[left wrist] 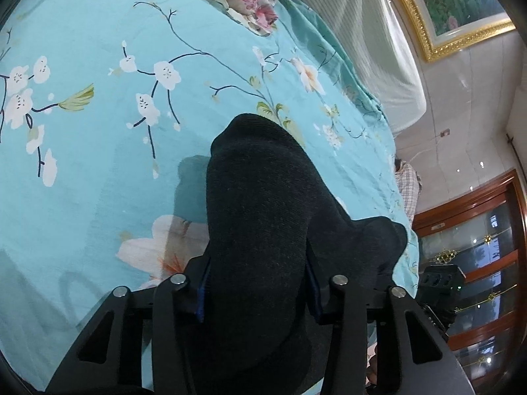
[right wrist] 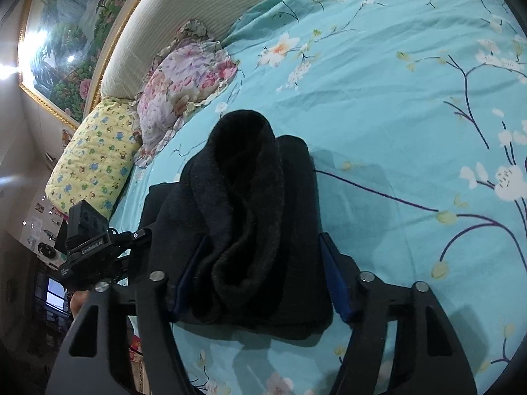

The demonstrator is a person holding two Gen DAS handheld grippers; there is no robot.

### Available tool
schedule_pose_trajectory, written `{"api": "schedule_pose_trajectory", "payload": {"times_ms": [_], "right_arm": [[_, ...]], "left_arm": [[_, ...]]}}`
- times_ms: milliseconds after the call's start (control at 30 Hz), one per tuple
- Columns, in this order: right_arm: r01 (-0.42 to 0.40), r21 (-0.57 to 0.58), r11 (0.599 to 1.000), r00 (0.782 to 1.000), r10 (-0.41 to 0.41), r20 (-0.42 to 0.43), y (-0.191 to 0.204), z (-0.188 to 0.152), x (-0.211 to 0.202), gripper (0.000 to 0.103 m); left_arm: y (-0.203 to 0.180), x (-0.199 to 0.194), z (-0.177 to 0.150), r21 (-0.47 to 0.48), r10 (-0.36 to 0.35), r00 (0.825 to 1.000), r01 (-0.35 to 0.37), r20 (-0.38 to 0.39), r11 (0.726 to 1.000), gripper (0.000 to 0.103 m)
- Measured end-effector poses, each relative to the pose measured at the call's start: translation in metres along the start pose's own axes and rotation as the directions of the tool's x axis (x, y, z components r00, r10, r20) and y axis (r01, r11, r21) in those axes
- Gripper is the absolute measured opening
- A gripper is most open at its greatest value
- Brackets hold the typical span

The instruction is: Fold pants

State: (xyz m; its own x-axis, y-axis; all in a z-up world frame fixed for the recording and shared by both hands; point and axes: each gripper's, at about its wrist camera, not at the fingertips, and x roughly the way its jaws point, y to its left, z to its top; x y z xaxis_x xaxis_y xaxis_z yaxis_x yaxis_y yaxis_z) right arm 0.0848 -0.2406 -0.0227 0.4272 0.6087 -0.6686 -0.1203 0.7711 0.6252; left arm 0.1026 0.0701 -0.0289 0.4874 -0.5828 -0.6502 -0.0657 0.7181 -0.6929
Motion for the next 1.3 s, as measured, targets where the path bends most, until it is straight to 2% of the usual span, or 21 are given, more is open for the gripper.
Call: {"api": "schedule_pose_trajectory", "payload": {"times_ms": [133,233,367,600,933,1300], "right_arm": [[-0.018,0.031,0.999,1.0,0.018,-0.005,0.0,0.0,-0.001,0.052],[-0.025,0.044,0.999,1.0,0.025,0.005,0.003,0.0,-0.004,0.047],[-0.033,0.021,0.999,0.999,0.032,0.015,0.016,0.003,-0.008,0.045],[-0.078,-0.023,0.997,0.997,0.079,0.012,0.042,0.012,-0.002,0.043],[-0.142,-0.116,0.983,0.99,0.14,-0.024,0.091,0.033,0.039,0.043],[-0.208,-0.189,0.96,0.978,0.197,-0.073,0.142,0.066,0.105,0.043]], "left_arm": [[-0.001,-0.007,-0.001,-0.007,-0.052,0.998,0.053,0.018,0.999,0.037],[0.001,-0.018,-0.002,-0.003,-0.088,0.995,0.088,0.038,0.996,0.034],[0.001,-0.031,0.0,-0.005,-0.129,0.99,0.13,0.059,0.992,0.032],[0.013,-0.067,0.007,-0.008,-0.133,0.983,0.135,0.129,0.991,0.032],[0.044,-0.126,0.019,-0.021,-0.066,0.969,0.073,0.239,0.997,0.032],[0.08,-0.165,0.062,-0.067,0.034,0.942,-0.012,0.334,0.998,0.032]]}}
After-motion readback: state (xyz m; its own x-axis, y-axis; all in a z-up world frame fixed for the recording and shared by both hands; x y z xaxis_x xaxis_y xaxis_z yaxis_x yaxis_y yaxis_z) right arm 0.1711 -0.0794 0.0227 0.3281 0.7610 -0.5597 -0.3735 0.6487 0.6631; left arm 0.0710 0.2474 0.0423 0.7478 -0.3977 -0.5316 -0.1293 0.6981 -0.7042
